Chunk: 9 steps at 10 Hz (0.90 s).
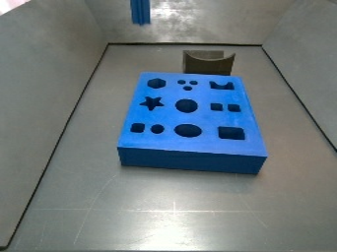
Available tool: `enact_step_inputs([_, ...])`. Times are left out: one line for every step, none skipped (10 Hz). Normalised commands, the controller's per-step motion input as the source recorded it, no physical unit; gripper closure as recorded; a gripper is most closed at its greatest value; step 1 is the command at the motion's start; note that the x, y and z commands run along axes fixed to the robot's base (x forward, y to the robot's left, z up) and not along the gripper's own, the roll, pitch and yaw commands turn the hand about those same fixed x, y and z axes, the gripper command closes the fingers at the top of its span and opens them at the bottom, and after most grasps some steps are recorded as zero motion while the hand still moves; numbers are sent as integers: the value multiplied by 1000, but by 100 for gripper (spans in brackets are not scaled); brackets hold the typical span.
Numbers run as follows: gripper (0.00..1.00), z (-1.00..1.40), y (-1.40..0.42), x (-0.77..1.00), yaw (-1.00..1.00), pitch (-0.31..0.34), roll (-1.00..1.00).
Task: Pick up the star object. Move to above the board. Insert the star object.
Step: Move to above the board.
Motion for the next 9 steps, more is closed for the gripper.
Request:
enact_step_inputs([100,587,14,-36,20,59,91])
enact_step_inputs([100,478,11,-20,20,70,88])
enact_step_inputs([100,205,7,7,20,90,82])
enact_step_inputs([100,303,-1000,209,-186,359,-29])
enact_step_inputs([100,284,-1000,214,-163,343,-28])
enact_step_inputs([100,297,-1000,219,-90,310,-32])
enact_step_inputs([100,291,-1000,229,-44,213,-77])
enact_step_inputs([100,288,-1000,232,-23,173,-59])
enact_step_inputs([100,293,-1000,240,-3,134,-13])
